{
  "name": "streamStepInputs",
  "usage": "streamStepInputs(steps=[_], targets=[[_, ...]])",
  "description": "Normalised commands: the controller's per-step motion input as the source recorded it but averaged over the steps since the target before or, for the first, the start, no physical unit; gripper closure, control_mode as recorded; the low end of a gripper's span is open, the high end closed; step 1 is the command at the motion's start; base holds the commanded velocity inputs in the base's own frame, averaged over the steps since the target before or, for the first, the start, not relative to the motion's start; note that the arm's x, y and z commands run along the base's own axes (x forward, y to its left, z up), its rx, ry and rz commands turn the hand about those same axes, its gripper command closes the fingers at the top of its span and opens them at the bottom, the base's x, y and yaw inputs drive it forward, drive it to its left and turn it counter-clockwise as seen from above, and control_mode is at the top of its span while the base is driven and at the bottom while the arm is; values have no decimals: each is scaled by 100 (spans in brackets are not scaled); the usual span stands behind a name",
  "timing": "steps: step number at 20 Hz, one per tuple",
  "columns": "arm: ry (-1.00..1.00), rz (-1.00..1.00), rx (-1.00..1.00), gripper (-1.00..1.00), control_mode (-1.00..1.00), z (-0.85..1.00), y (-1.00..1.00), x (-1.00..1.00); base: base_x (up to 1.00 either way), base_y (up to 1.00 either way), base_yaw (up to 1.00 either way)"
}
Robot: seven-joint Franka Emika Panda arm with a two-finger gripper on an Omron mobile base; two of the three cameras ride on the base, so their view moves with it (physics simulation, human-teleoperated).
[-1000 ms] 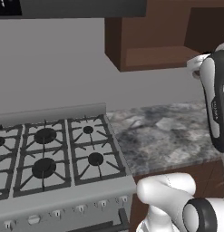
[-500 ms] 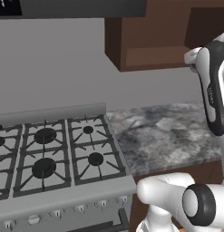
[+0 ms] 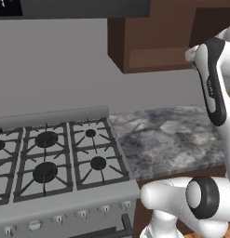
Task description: Sort all alcoholic drinks to one cabinet, and non-alcoholic drinks to the other.
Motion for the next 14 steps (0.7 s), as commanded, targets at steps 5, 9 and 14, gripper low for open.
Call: streamStepInputs(steps=[5, 9, 14], targets=[[0, 0, 0, 100, -100, 0, -12, 38, 0, 0, 0], [0, 0, 0, 100, -100, 0, -11, 40, 0, 0, 0], [0, 0, 0, 100, -100, 0, -13, 37, 0, 0, 0]])
